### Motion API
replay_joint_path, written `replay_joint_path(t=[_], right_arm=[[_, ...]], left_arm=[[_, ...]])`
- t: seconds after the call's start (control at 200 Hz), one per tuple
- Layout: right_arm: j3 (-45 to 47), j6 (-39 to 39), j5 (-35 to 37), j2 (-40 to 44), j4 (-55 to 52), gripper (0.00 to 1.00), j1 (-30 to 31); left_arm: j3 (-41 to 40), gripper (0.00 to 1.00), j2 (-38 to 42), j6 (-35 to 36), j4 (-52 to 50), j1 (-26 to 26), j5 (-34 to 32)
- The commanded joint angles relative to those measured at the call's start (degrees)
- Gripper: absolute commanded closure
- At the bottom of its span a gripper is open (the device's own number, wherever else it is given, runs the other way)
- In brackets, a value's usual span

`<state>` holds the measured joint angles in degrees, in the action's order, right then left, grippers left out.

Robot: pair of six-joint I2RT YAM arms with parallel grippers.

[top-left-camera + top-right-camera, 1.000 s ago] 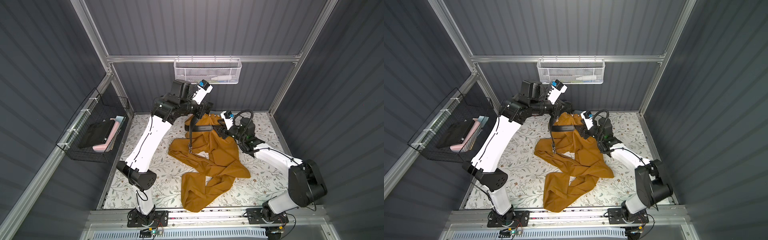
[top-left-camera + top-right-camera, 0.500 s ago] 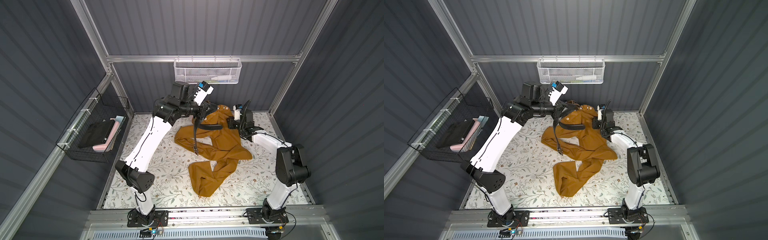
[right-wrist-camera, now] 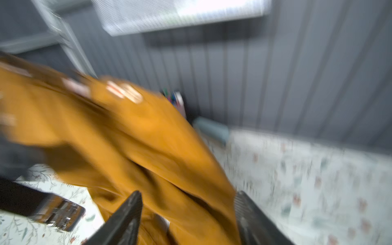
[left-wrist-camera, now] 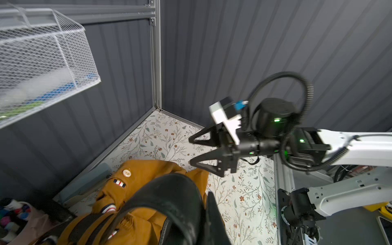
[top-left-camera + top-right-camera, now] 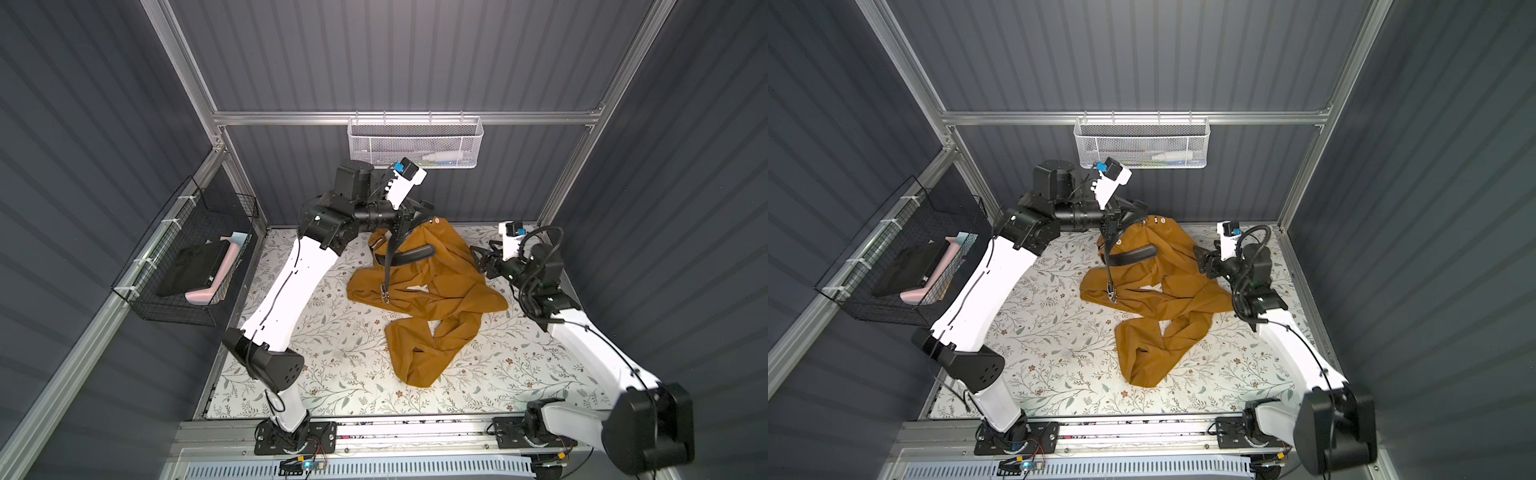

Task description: Remove the belt from the trousers

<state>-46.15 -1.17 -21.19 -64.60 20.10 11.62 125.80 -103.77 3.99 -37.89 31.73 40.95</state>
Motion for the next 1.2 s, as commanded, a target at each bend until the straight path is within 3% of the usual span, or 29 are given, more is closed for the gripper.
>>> replay_joint_path(t=[0.0, 0.215, 0.555, 0.725, 0.901, 1.066, 1.196], right_arm=[[3.8, -6.9, -5.41, 3.58, 11.76, 0.2, 1.93], [-3.5, -9.87, -12.1, -6.48, 13.33, 0.19, 4.24], [-16.14, -14.46, -9.22, -23.95, 19.98, 0.21, 11.16], [-23.64, -13.47, -8.63, -33.47, 20.04, 0.31, 12.23], [-25.86, -12.51, 4.22, -39.03, 19.18, 0.44, 12.16], [-24.89, -8.49, 23.81, -39.65, 15.87, 0.39, 10.78], [-20.99, -5.78, 25.86, -37.59, 15.34, 0.38, 8.23]], left_arm=[[3.91, 1.0, -2.85, 0.15, 1.79, 0.18, 5.69], [5.37, 1.0, -4.24, -3.49, 2.21, 0.27, 8.58], [6.21, 1.0, -2.63, -6.22, 1.43, 0.62, 15.18], [5.78, 1.0, -0.08, -6.61, 0.71, 0.72, 17.94], [4.55, 1.0, 6.97, -5.63, 0.77, 0.71, 20.46], [0.29, 1.0, 16.46, -0.28, -1.42, 0.71, 17.69], [-3.83, 1.0, 20.28, 3.6, -3.82, 0.28, 11.06]])
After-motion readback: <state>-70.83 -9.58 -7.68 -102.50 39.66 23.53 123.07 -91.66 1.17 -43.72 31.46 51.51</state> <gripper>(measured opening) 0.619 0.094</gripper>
